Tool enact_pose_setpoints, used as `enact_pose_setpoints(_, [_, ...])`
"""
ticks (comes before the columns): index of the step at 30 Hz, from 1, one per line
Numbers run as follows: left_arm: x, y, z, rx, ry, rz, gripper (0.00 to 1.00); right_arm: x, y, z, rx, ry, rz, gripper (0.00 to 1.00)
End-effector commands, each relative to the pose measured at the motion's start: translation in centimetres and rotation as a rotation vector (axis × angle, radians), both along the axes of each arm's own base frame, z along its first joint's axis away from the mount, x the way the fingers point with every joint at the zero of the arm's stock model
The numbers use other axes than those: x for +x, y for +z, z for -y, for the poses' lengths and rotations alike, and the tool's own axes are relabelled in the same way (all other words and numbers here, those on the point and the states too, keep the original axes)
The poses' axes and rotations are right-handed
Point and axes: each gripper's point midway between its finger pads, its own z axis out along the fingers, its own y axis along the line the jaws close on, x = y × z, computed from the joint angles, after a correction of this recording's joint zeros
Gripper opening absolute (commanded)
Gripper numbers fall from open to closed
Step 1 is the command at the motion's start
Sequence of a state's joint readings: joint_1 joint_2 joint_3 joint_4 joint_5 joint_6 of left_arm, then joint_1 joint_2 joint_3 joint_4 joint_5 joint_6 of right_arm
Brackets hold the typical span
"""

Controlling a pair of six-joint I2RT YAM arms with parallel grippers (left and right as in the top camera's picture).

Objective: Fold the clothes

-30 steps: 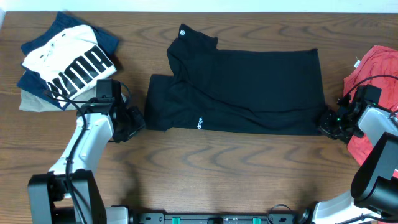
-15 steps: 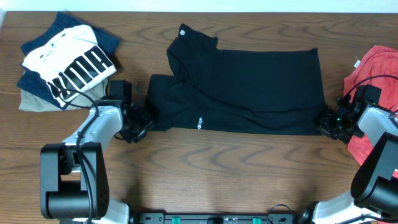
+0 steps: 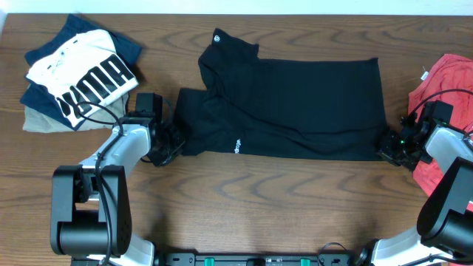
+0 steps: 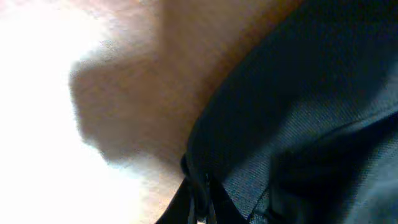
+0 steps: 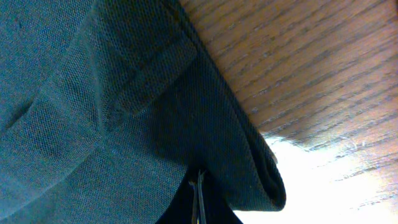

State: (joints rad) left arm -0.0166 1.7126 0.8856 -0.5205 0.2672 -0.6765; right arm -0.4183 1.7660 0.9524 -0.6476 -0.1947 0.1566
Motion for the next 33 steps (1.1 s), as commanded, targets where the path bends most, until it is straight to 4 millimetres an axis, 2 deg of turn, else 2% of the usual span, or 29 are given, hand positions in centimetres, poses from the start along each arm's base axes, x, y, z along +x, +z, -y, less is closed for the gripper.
enact_pose_setpoints(1, [-2.7, -1.2, -3.6, 0.181, 0.024, -0.107, 0.06, -2.7, -1.8, 0.5, -0.027, -0.021, -0.104, 0.01])
enact_pose_setpoints(4, [-4.4, -0.9, -5.0, 0.225, 0.046, -0.170, 0.06, -2.7, -1.8, 0.5, -0.027, -0.021, -0.104, 0.01])
enact_pose_setpoints(9, [-6.9, -0.6, -5.8, 0.228, 0.064, -0.273, 0.06, -3.0, -1.8, 0.4, -0.024, -0.021, -0.118, 0.01])
enact_pose_setpoints(13, [-7.6, -0.5, -5.8, 0.229, 0.061, -0.299, 0.07, -3.9, -1.9, 0.4, -0.032, -0.021, -0.156, 0.01])
enact_pose_setpoints(18, [-7.9, -0.3, -5.6, 0.218, 0.059, -0.311, 0.16, -3.9, -1.9, 0.4, -0.032, -0.021, -0.156, 0.01])
enact_pose_setpoints(21, [-7.5, 0.5, -5.6, 0.218, 0.049, -0.291, 0.17, -4.1, -1.8, 0.3, -0.028, -0.021, -0.163, 0.02])
enact_pose_setpoints(25, [-5.7, 3.4, -5.3, 0.201, 0.026, -0.187, 0.17, -3.9, -1.5, 0.4, -0.026, -0.021, -0.167, 0.01])
enact_pose_setpoints(29, [-4.1, 6.3, -4.4, 0.149, 0.025, -0.049, 0.17, -3.1, -0.2, 0.7, -0.023, -0.021, -0.165, 0.02])
enact_pose_setpoints(30, [-3.9, 6.8, -4.3, 0.145, 0.026, -0.024, 0.22, -2.8, 0.3, 0.9, -0.025, -0.021, -0.162, 0.04])
enact_pose_setpoints(33, [-3.2, 8.2, -3.4, 0.119, -0.026, 0.055, 0.25, -1.5, 2.4, 1.5, -0.034, -0.022, -0.141, 0.15])
